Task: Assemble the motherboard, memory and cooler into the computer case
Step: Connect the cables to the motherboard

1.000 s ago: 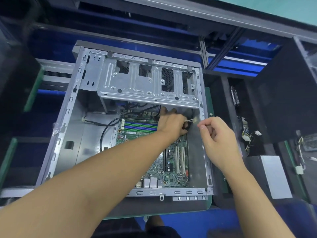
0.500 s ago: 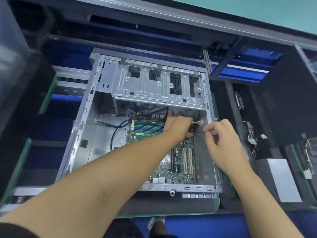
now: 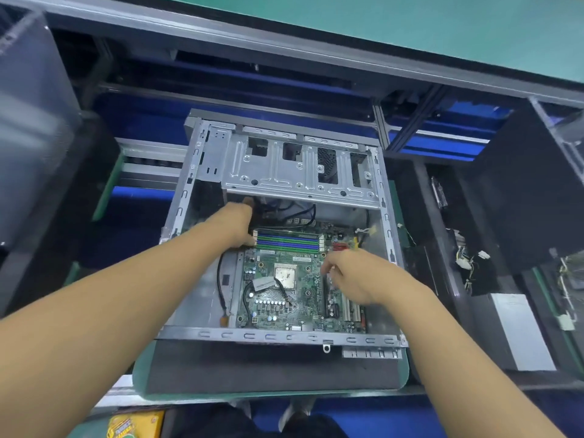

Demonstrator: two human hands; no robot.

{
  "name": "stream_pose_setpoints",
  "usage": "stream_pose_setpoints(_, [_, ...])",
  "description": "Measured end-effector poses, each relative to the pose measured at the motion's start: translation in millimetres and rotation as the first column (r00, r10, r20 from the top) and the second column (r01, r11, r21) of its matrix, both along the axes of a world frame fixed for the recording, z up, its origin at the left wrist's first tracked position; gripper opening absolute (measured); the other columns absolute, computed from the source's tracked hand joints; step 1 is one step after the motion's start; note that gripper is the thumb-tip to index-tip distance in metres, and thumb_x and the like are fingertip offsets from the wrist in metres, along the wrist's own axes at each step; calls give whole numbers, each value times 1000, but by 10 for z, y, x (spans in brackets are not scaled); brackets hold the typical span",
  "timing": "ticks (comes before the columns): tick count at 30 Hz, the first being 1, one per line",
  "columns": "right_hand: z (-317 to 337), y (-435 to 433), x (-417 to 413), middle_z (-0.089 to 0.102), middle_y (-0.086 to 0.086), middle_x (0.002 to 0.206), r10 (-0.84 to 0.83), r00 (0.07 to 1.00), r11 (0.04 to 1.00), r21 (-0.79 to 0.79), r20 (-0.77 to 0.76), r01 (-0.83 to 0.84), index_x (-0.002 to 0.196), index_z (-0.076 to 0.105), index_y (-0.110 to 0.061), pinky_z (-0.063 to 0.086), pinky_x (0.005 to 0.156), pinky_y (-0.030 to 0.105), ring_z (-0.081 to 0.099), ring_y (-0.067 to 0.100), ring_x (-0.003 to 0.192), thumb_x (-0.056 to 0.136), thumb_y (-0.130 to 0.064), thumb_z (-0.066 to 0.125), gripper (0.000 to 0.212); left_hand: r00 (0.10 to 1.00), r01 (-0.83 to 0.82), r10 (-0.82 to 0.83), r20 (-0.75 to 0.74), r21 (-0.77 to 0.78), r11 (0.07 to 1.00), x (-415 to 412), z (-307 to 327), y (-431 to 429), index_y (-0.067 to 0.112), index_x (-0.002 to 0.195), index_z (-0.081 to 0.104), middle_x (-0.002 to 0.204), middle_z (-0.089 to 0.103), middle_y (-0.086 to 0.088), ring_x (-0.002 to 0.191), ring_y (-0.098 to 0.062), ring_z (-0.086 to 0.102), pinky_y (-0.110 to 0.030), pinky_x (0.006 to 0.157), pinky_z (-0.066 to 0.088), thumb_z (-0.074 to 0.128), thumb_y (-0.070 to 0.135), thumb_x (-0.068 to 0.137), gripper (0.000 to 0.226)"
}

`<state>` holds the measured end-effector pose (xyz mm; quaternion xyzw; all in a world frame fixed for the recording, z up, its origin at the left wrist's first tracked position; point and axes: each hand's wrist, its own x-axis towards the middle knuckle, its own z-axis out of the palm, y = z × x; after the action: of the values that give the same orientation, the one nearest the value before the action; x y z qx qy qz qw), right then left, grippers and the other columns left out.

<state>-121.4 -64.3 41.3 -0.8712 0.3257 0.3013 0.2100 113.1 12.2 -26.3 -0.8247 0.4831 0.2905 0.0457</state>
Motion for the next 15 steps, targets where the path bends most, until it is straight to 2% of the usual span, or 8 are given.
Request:
stream_pose_setpoints(3, [-115, 51, 43, 59, 3, 136, 69, 987, 990, 129, -145, -51, 140, 52, -21, 41, 86, 28, 57, 23, 111, 106, -12, 37, 39, 995, -83, 82, -64, -4, 997, 83, 74, 26, 14, 95, 64, 81, 58, 2, 70, -16, 56, -21, 60, 44, 77, 23, 83, 20])
stream_pose_setpoints(5, [-176, 61, 65, 61, 1, 128, 44, 989, 983, 183, -142, -18, 139, 54, -20, 47, 91, 30, 59, 22, 110, 106, -11, 38, 38, 968, -190, 177, -176, -58, 980, 130, 105, 62, 16, 92, 70, 71, 62, 6, 57, -9, 56, -17, 48, 41, 71, 23, 89, 8])
stream_pose_setpoints(7, [-224, 86, 119, 65, -2, 118, 19, 997, 974, 227, -77, -1, 133, 58, -20, 52, 92, 34, 63, 18, 105, 106, -15, 39, 33, 884, -340, 290, -367, -79, 937, 148, 124, 108, 15, 91, 70, 71, 69, 1, 57, -10, 64, -19, 48, 47, 66, 24, 94, 10])
stream_pose_setpoints(9, [-270, 142, 236, 66, -8, 106, -40, 998, 960, 281, 50, 25, 130, 60, -20, 51, 77, 27, 64, 9, 90, 106, -25, 46, 28, 750, -455, 340, -568, -70, 887, 121, 146, 142, 14, 94, 68, 70, 68, -1, 55, -13, 64, -27, 53, 55, 60, 22, 97, 12])
stream_pose_setpoints(10, [-289, 183, 320, 66, -8, 106, -56, 993, 951, 307, 106, 21, 131, 59, -20, 47, 74, 25, 62, 4, 86, 105, -34, 50, 31, 674, -510, 345, -653, -73, 857, 84, 168, 154, 13, 96, 67, 67, 63, -1, 52, -13, 59, -28, 51, 54, 56, 21, 99, 14])
stream_pose_setpoints(11, [-306, 228, 417, 65, -7, 111, -59, 988, 943, 332, 141, 9, 135, 56, -20, 44, 76, 25, 59, 1, 86, 102, -44, 54, 41, 586, -572, 349, -731, -68, 818, 40, 192, 150, 11, 97, 66, 64, 56, -1, 48, -11, 52, -26, 47, 51, 52, 20, 101, 17])
stream_pose_setpoints(13, [-370, 324, 617, 62, -2, 124, -38, 989, 930, 367, 144, -18, 142, 51, -20, 41, 84, 27, 57, 6, 97, 95, -58, 59, 61, 369, -691, 365, -855, 10, 722, -63, 234, 111, 6, 98, 61, 61, 45, 1, 43, -7, 38, -21, 39, 39, 45, 21, 104, 23])
stream_pose_setpoints(15, [-421, 405, 769, 63, 2, 118, -27, 993, 895, 445, 119, -29, 138, 57, -21, 46, 85, 30, 58, 16, 101, 94, -55, 64, 56, 193, -758, 381, -904, 110, 643, -167, 278, 53, 6, 97, 58, 59, 41, 3, 40, -5, 29, -18, 35, 25, 41, 20, 106, 24])
